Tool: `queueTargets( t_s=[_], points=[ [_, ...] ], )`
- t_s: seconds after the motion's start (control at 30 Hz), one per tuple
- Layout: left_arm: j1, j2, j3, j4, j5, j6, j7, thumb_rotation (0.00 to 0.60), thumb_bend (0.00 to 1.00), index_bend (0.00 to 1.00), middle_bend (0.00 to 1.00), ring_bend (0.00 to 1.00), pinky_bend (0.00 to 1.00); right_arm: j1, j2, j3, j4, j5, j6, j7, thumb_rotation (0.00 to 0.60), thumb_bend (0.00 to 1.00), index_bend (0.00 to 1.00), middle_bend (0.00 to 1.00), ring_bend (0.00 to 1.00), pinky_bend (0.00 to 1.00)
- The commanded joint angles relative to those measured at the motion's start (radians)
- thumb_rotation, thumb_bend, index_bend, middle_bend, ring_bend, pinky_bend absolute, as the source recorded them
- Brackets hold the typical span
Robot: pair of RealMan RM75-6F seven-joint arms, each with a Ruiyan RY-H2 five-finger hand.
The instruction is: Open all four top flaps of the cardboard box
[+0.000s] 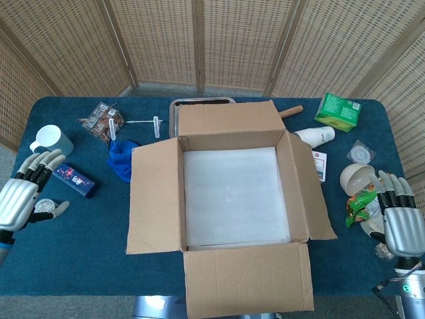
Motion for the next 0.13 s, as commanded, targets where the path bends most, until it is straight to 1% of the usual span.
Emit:
queueTargets(
  t_s=[0.03, 0.13],
  points=[
    [0.087, -0.054, 0.024, 0.055, 0.034, 0.095, 0.002, 0.600, 0.02, 0.00, 0.00, 0.00, 0.00, -0.001, 0.001, -0.002, -0.008, -0.006, 0.001, -0.006, 0.600, 0.00, 0.00, 0.00, 0.00, 0.00],
    [0.129, -0.081, 0.026, 0.074, 0.051, 0.142, 0.015, 0.600, 0.02, 0.00, 0.00, 0.00, 0.00, -0.004, 0.005, -0.004, -0.015, -0.010, 0.004, -0.005, 0.600, 0.00, 0.00, 0.00, 0.00, 0.00]
  ],
)
